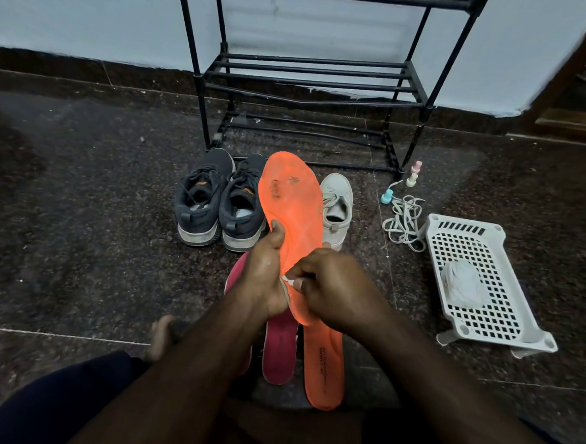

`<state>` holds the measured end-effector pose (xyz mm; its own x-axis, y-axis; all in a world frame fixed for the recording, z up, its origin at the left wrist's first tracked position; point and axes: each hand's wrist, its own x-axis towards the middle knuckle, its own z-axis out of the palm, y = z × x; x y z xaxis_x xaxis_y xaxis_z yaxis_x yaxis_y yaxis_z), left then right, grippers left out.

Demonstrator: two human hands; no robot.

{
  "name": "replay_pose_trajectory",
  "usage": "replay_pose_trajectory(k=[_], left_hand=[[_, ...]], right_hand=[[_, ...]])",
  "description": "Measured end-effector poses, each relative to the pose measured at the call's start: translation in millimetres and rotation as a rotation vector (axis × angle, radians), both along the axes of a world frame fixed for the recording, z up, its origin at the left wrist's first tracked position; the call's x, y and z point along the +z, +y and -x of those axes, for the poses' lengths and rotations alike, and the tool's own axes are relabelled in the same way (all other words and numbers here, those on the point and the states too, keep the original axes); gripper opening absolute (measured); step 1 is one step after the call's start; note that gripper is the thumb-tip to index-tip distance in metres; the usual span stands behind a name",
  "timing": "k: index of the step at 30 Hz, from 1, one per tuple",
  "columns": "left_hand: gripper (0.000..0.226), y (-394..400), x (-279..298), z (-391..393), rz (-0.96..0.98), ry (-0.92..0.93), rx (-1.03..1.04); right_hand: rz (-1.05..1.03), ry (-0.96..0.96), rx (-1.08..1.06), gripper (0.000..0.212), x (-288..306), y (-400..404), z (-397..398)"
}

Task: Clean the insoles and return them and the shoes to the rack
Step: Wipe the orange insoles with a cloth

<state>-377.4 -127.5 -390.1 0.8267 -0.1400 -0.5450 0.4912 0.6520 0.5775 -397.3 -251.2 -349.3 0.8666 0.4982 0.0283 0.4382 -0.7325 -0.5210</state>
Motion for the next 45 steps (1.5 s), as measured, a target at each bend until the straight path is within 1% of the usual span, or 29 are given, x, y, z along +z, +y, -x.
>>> replay_pose_trajectory(k=[1,3,5,7,11,13,14,17,19,22,25,27,29,31,32,33,35,38,40,42,45], left_hand=[[0.074,-0.3,-0.8,0.5,0.008,-0.014,0.006],[0.066,-2.3,-2.8,2.5,0.024,-0.045,0.014],[0.061,-5.0,-3.5,5.2,0.035,-0.044,0.016],[0.062,-4.4,-3.7,5.6,0.013,-0.022,0.022],[0.075,-0.9,-0.7,2.3,0.002,0.004,0.011],[0.074,0.5,1.1,0.9,0.020,0.003,0.019],[0.073,0.7,1.9,1.0,0.027,-0.003,0.027],[0.064,-0.8,1.7,2.9,0.050,-0.023,0.052],[0.063,-2.0,2.8,5.1,0.042,-0.018,0.058],[0.077,0.6,6.9,3.6,0.053,0.010,0.026],[0.078,4.6,9.1,-0.5,0.044,0.027,0.060],[0.076,5.5,11.7,0.1,0.044,0.012,0.074],[0.072,4.0,14.7,2.4,0.070,-0.010,0.050],[0.069,1.1,16.7,4.7,0.109,-0.043,0.031],[0.069,0.0,16.6,5.4,0.127,-0.060,0.024],[0.071,-0.8,15.8,5.5,0.137,-0.075,0.013],[0.070,-1.8,15.0,6.2,0.141,-0.079,0.006],[0.068,-3.1,15.5,7.3,0.127,-0.087,-0.011],[0.069,-4.0,16.1,7.9,0.136,-0.091,-0.008],[0.070,-3.3,16.2,7.5,0.153,-0.078,0.000],[0.073,-2.1,14.7,7.7,0.178,-0.056,-0.005]], right_hand=[[-0.018,-0.006,-0.014,0.020,1.4,-1.1,-1.1],[-0.069,-0.094,-0.080,0.021,1.2,-0.4,-5.9],[-0.070,-0.157,-0.112,0.022,-1.0,2.7,-10.0],[-0.028,-0.133,-0.075,0.023,-4.8,6.3,-9.0],[0.029,-0.004,-0.016,0.020,-4.3,3.6,-0.6],[0.032,0.030,0.001,0.019,-1.0,1.1,0.0],[0.026,0.022,0.000,0.020,0.6,1.1,-0.9],[-0.037,-0.128,-0.080,0.021,-2.1,4.6,-7.6],[-0.021,-0.167,-0.096,0.022,-5.5,7.6,-7.7],[0.005,-0.112,-0.029,0.023,-8.4,9.8,-0.2],[0.024,-0.025,0.016,0.018,-5.0,2.3,2.3],[-0.086,0.080,-0.036,0.018,-0.8,-5.3,-1.7],[-0.329,0.174,-0.145,0.027,4.7,-11.9,-8.6],[-0.612,0.323,-0.216,0.037,9.9,-13.4,-13.0],[-0.704,0.396,-0.234,0.039,13.2,-13.0,-13.2],[-0.741,0.436,-0.249,0.038,15.7,-12.3,-12.5],[-0.678,0.428,-0.271,0.032,15.9,-11.4,-11.4],[-0.443,0.293,-0.270,0.031,9.1,-15.7,-16.0],[-0.384,0.240,-0.281,0.025,7.8,-18.2,-18.3],[-0.313,0.102,-0.240,0.018,7.2,-18.3,-19.3],[-0.171,-0.094,-0.148,0.019,1.7,-16.4,-19.5]])
